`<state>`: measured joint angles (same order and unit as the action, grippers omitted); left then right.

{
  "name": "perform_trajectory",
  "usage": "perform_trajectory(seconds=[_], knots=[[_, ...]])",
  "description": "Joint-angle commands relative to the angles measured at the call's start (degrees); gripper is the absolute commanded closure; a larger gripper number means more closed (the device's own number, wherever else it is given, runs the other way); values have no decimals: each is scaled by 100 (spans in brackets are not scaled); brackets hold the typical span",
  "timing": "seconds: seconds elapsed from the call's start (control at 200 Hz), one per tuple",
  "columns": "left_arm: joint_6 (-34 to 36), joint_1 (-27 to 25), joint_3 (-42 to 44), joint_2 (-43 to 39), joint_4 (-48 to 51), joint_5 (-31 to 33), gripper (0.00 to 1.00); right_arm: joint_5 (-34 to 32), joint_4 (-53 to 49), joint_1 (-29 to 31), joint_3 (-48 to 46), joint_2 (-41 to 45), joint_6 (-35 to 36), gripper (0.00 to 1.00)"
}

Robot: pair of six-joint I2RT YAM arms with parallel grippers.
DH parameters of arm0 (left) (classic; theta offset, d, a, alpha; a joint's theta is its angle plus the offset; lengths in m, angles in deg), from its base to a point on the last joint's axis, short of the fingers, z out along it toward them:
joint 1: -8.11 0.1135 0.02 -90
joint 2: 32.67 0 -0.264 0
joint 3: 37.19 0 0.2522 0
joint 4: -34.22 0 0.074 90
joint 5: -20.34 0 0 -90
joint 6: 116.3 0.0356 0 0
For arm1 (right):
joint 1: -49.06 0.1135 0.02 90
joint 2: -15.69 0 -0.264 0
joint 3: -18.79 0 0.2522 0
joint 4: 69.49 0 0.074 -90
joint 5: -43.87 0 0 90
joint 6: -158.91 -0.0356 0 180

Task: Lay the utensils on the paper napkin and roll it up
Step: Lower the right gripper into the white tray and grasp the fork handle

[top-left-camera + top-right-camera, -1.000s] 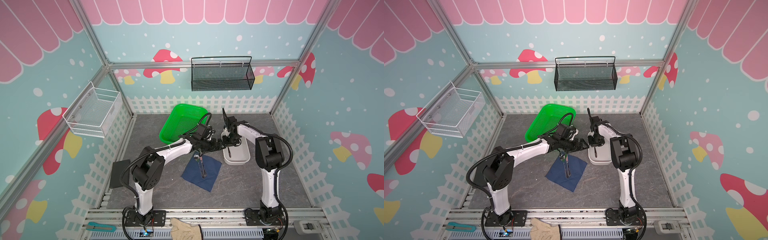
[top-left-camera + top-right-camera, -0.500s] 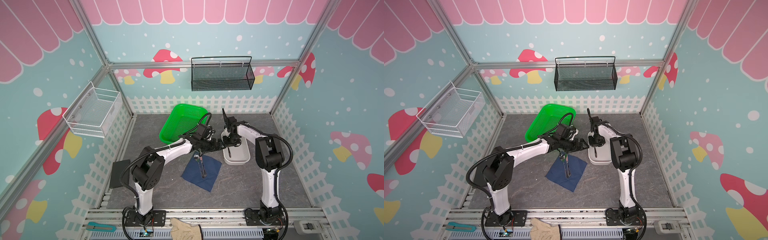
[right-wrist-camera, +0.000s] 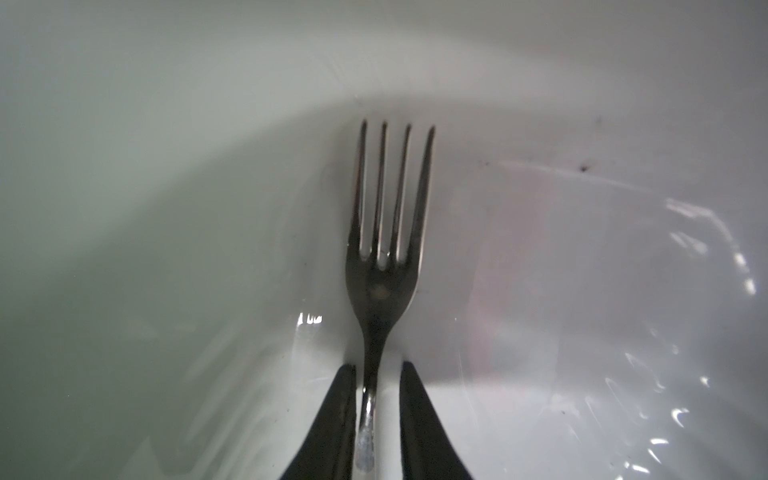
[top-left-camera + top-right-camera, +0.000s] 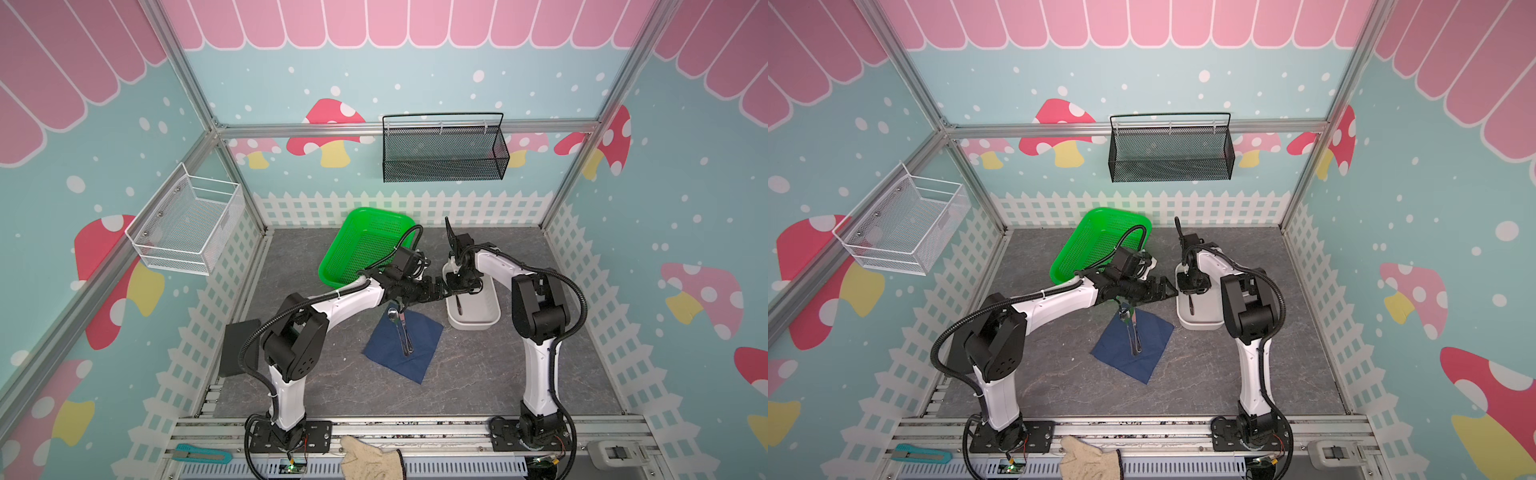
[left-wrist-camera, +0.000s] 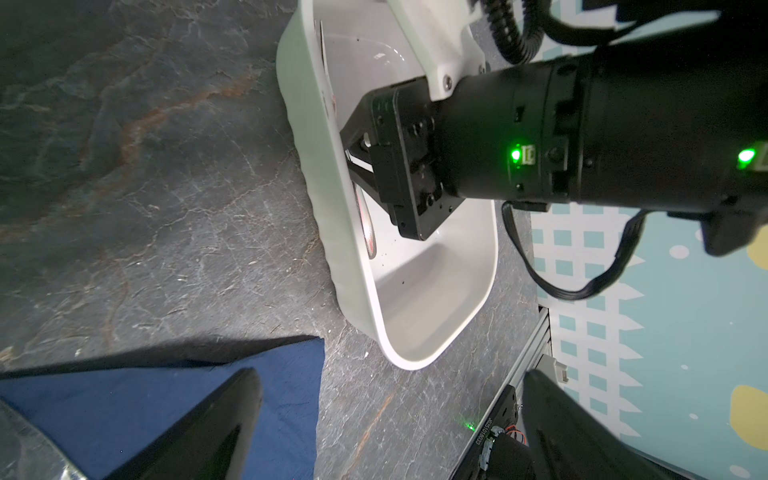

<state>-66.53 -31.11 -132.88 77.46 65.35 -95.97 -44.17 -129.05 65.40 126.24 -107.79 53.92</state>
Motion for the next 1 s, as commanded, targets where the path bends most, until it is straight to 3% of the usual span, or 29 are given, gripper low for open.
perform_trajectory(seconds=[0.0,0.46,0.996], knots=[[116,1,99,-231,49,109,0,-46,-328,23,-264,-240,110,79],[129,20,168,-264,53,120,0,-82,-317,19,-321,-455,198,87],[183,26,13,-185,276,-15,0,139,-236,-25,-158,37,71,94]])
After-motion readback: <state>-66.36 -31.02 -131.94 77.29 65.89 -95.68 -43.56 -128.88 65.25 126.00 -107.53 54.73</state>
